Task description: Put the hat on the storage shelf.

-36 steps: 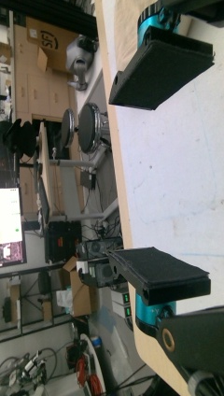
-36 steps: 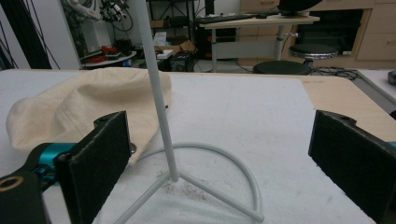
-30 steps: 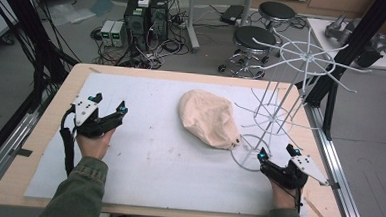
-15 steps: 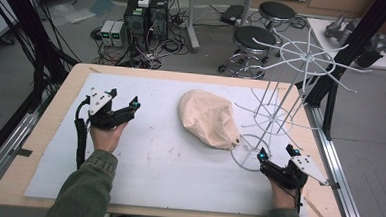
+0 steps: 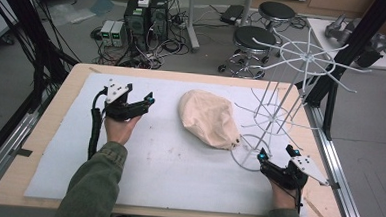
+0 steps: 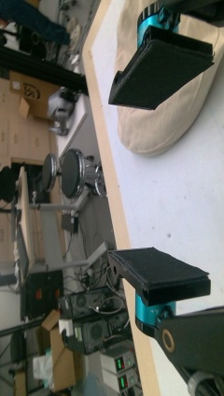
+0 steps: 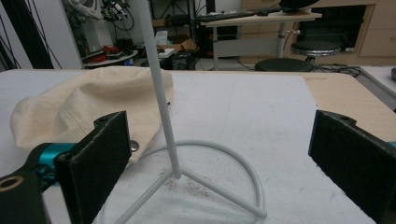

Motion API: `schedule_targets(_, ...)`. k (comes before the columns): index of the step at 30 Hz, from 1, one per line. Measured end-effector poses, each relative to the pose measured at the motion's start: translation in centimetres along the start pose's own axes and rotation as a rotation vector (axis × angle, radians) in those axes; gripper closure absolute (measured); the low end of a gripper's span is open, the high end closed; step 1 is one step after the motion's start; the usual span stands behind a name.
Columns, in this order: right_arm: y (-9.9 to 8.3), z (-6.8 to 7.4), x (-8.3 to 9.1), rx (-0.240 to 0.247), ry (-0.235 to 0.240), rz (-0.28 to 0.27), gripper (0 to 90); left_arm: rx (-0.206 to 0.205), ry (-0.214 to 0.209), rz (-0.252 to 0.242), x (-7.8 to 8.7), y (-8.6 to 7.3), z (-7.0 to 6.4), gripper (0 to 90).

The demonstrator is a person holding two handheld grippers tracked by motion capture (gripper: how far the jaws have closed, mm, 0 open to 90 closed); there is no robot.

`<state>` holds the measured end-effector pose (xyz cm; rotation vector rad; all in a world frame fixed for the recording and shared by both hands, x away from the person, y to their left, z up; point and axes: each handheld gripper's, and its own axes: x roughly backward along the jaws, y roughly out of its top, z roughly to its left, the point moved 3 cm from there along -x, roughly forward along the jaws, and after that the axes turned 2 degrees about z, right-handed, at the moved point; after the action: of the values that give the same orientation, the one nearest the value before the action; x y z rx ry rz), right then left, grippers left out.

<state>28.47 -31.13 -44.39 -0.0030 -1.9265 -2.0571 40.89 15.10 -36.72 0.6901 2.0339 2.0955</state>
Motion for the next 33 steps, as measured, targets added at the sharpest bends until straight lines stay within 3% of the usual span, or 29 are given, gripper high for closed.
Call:
schedule_targets(10, 0.0, 0.0, 0.1, 0.002, -0.001, 0.002, 4.9, -0.002, -0.025, 0.053, -2.8, 0.8, -1.6, 19.7)
schedule_targets(16, 0.0, 0.0, 0.1, 0.004, 0.001, 0.0, 4.9, -0.02, -0.041, 0.099, -4.8, 1.2, -3.2, 18.4)
schedule_targets(19, 0.0, 0.0, 0.1, 0.004, 0.004, 0.0, 4.9, -0.008, -0.05, 0.112, -5.8, 1.3, -3.9, 17.5)
schedule_targets(28, 0.0, -0.1, 0.1, 0.002, 0.005, -0.005, 4.9, -0.027, -0.066, 0.176, -8.7, 0.6, -6.0, 16.8)
schedule_targets(33, 0.0, -0.1, 0.1, 0.002, 0.005, -0.004, 4.9, -0.012, -0.067, 0.203, -10.0, -0.2, -6.4, 17.0)
